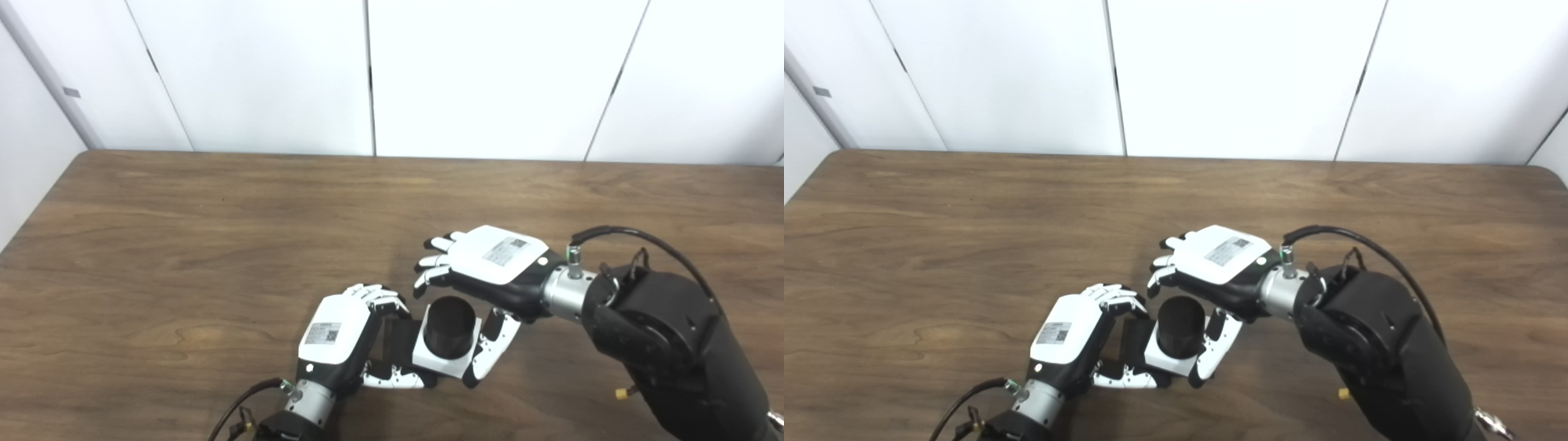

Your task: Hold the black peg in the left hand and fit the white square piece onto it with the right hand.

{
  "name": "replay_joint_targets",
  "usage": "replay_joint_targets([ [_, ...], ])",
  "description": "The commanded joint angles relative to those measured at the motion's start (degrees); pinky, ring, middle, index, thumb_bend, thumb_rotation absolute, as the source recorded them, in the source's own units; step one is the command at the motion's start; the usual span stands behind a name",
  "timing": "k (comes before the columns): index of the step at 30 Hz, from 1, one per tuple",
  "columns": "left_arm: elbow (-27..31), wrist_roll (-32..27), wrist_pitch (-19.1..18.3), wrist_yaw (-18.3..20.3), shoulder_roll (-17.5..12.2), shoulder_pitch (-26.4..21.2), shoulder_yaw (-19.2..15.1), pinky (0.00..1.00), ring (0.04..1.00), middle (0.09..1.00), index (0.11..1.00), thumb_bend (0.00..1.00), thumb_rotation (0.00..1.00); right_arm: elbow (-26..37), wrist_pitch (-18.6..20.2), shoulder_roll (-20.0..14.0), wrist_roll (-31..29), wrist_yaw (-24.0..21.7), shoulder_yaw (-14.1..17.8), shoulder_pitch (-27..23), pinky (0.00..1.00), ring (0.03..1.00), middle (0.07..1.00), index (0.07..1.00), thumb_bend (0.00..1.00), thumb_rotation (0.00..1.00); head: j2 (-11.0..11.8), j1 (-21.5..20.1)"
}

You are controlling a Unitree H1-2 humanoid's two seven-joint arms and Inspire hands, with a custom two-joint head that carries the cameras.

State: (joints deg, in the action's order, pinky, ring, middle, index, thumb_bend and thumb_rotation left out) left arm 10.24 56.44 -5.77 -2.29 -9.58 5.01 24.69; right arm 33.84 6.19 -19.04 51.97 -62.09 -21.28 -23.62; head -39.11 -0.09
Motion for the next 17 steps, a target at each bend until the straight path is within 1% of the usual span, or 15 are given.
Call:
replay_joint_targets([
  [1,-2.9,2.1,-3.9,3.0,-1.2,1.6,-0.7,0.83,0.801,0.746,0.497,0.51,0.07,1.7,-0.2,-0.3,-0.4,3.3,1.8,-0.8,1.00,0.997,0.913,0.816,1.00,0.50,0.0,0.0],
  [2,-3.0,2.1,-3.6,2.4,-1.2,1.7,-0.8,0.83,0.803,0.759,0.609,0.63,0.20,1.7,-0.2,-0.4,-0.5,4.0,2.3,-0.3,1.00,0.997,0.913,0.820,1.00,0.51,0.0,0.0],
  [3,-3.1,2.3,-3.2,1.8,-1.3,1.7,-0.9,0.83,0.805,0.780,0.700,0.74,0.31,1.7,-0.2,-0.5,-0.5,4.5,2.7,0.2,1.00,0.996,0.911,0.822,1.00,0.52,0.0,0.2],
  [4,-2.9,2.7,-3.0,1.6,-1.5,1.7,-0.8,0.82,0.808,0.794,0.742,0.80,0.37,1.8,0.0,-0.6,-0.7,5.1,3.3,0.8,1.00,0.995,0.911,0.824,1.00,0.53,0.0,0.2],
  [5,-2.4,3.0,-2.8,1.8,-1.7,1.8,-0.8,0.83,0.825,0.821,0.791,0.89,0.46,2.0,0.3,-0.7,-0.9,5.5,3.9,1.5,1.00,0.994,0.910,0.826,1.00,0.54,0.0,0.2],
  [6,-1.6,2.8,-2.8,2.5,-1.9,1.9,-0.9,0.84,0.846,0.852,0.846,0.96,0.55,2.1,0.5,-0.8,-1.1,5.7,4.5,2.1,1.00,0.994,0.909,0.829,0.99,0.54,0.0,0.2],
  [7,-0.4,1.9,-3.0,4.6,-2.2,1.9,-0.9,0.86,0.863,0.875,0.882,0.98,0.59,2.2,0.6,-1.0,-1.3,6.1,5.0,2.7,1.00,0.995,0.910,0.834,0.98,0.55,0.0,0.2],
  [8,0.9,0.2,-2.9,6.6,-2.6,2.0,-1.1,0.90,0.900,0.916,0.938,0.99,0.62,2.3,0.5,-1.1,-1.3,6.3,5.5,3.1,1.00,0.993,0.909,0.835,0.97,0.56,0.0,0.3],
  [9,2.2,-3.2,-2.5,8.9,-3.0,2.1,-1.4,0.92,0.922,0.947,0.969,1.00,0.63,2.4,0.5,-1.3,-1.5,6.5,5.9,3.5,1.00,0.993,0.909,0.836,0.97,0.56,0.1,0.5],
  [10,3.6,-6.7,-2.2,11.3,-3.3,2.2,-1.7,0.95,0.950,0.976,0.987,1.00,0.61,2.4,0.4,-1.5,-1.6,6.7,6.3,3.8,1.00,0.993,0.909,0.836,0.96,0.57,0.0,0.5],
  [12,6.0,-11.8,-1.7,14.8,-4.2,2.5,-2.1,0.97,0.989,0.995,0.998,1.00,0.59,2.5,0.5,-1.7,-1.8,7.0,6.9,4.2,1.00,0.994,0.910,0.832,0.94,0.58,0.0,0.6],
  [14,8.3,-13.6,-2.0,17.5,-5.0,2.7,-1.9,0.97,0.998,0.999,1.000,1.00,0.57,2.6,0.8,-1.7,-1.9,7.1,7.3,4.5,1.00,0.997,0.912,0.829,0.93,0.58,-0.1,0.5],
  [17,11.3,-15.3,-2.9,20.8,-6.1,2.9,-1.9,0.99,1.000,1.000,1.000,1.00,0.51,2.4,0.7,-2.0,-2.5,7.9,7.8,4.9,1.00,0.998,0.912,0.827,0.93,0.59,0.0,0.2],
])
